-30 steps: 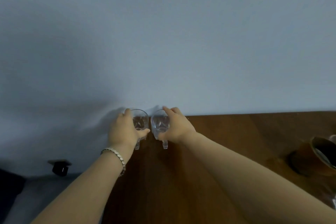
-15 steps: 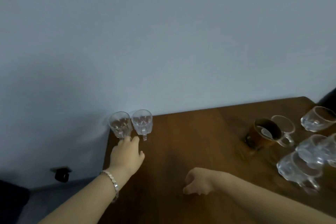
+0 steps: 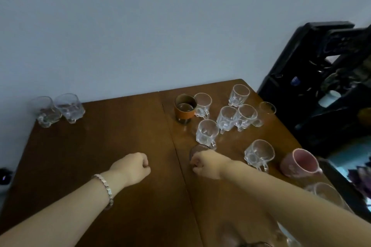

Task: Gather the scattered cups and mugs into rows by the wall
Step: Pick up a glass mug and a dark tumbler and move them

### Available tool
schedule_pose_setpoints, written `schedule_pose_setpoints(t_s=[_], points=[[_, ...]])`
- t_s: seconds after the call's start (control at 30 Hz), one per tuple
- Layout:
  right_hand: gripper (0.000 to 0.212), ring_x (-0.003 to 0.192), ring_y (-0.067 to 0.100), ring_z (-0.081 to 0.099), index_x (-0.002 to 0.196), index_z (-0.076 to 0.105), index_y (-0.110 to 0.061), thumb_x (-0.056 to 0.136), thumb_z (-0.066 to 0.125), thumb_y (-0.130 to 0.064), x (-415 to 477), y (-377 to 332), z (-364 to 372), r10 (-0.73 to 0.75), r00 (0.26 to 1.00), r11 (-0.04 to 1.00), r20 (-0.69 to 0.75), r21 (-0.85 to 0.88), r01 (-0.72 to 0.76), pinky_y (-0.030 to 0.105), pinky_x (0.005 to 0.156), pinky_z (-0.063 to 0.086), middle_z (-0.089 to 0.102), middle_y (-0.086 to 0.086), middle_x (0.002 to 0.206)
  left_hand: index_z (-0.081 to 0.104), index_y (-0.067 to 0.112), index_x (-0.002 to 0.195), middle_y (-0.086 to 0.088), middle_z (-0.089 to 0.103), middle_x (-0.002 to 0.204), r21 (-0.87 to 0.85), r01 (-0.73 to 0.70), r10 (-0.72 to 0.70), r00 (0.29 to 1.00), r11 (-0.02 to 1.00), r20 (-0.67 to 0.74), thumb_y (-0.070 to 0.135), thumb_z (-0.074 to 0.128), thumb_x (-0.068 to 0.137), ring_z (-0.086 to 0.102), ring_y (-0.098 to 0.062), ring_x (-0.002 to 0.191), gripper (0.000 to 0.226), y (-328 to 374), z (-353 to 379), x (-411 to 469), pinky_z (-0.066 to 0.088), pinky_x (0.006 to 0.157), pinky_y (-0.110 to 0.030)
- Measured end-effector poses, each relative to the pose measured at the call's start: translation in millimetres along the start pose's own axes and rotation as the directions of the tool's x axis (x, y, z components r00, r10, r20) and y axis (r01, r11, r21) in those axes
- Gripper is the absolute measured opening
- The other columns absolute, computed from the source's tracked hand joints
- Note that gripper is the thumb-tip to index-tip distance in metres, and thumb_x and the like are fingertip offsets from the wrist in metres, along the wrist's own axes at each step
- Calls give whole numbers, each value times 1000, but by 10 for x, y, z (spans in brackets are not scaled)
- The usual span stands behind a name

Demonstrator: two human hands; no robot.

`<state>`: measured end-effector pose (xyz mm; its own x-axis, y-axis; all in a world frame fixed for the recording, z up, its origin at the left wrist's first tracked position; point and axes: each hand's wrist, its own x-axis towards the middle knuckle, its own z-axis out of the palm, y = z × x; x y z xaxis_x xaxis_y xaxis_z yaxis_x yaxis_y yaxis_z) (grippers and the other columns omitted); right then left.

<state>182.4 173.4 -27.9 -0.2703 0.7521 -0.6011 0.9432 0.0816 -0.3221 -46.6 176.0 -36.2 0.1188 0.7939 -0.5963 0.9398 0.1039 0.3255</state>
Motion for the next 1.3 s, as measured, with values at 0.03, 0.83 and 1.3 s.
schedule_pose_setpoints(t_s=[0.03, 0.83, 1.3], points=[[32, 113, 29, 57, 121, 60, -11, 92, 51, -21, -30, 106, -13, -22, 998, 1000, -51, -1, 22, 37, 94, 48, 60, 11, 124, 58, 21, 119, 0, 64, 115, -10, 4, -4, 1000, 1000, -1, 32, 50, 93, 63, -16, 93, 29, 121, 64, -51, 54, 89, -36], [86, 113, 24, 54, 141, 33, -33, 68, 78, -44, -459, 1424, -329, 33, 916, 978, -399, 200, 52, 33, 83, 56, 31, -1, 134, 13, 17, 150, -6, 22, 156, -160, 16, -57, 966, 987, -253, 40, 67, 82, 38, -28, 137, 89, 1745, 431, 456, 43, 101, -41], [86, 116, 23, 54, 140, 33, -35, 68, 79, -44, -319, 1419, -387, 120, 916, 966, -382, 257, -19, 31, 85, 57, 31, -4, 137, 38, 12, 138, -4, 35, 139, -171, -20, -36, 947, 985, -319, 28, 80, 69, 49, -28, 124, 83, 1769, 534, 1144, 50, 96, -40]])
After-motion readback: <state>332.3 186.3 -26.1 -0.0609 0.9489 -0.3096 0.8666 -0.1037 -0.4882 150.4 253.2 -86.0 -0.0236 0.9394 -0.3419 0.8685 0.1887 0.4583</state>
